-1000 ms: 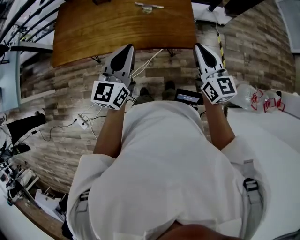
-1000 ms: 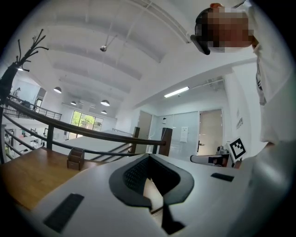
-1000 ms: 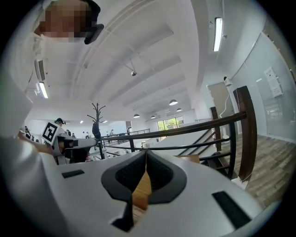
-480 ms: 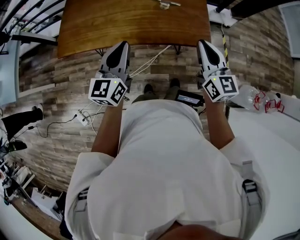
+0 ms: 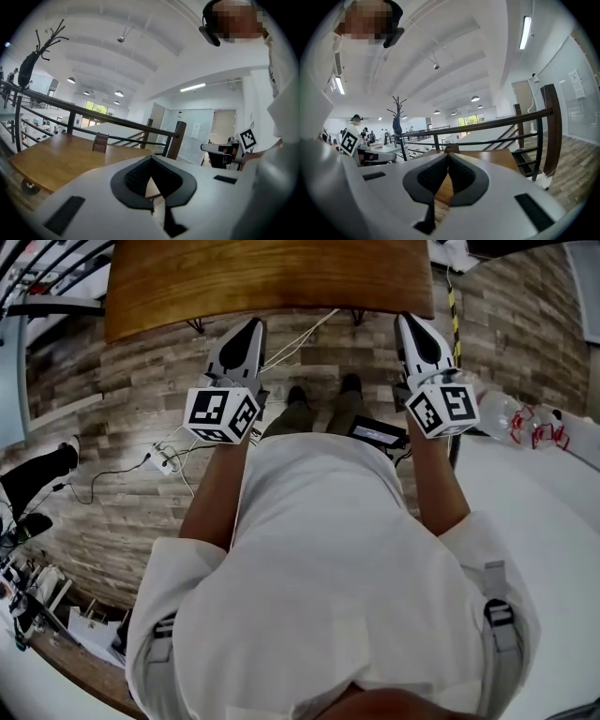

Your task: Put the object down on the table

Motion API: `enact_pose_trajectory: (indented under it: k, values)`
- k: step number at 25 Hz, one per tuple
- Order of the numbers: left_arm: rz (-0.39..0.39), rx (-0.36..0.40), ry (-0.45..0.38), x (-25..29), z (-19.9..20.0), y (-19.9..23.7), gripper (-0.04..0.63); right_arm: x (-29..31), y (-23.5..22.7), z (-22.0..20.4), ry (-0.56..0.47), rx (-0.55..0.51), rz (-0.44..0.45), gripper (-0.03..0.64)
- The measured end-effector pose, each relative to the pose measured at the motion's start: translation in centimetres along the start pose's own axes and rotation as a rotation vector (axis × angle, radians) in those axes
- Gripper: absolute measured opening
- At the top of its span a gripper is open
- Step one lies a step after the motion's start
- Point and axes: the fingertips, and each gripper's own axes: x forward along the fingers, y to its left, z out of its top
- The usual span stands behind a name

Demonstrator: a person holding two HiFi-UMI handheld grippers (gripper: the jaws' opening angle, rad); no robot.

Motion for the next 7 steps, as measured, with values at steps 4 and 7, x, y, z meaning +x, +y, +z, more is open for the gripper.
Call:
enact_pose_trajectory:
  k: [4, 7]
  values:
    - [0.002, -0.014, 0.02, -0.1, -1.4, 0.8, 0.012, 0.6, 0.5, -1.4, 0.03, -0.001, 0.005, 0.025]
    - [0.007, -0.022, 0.02, -0.5, -1.9, 2.2, 0.012, 1.3, 1.3, -2.8, 0.054, -0.008, 0.008, 0.025]
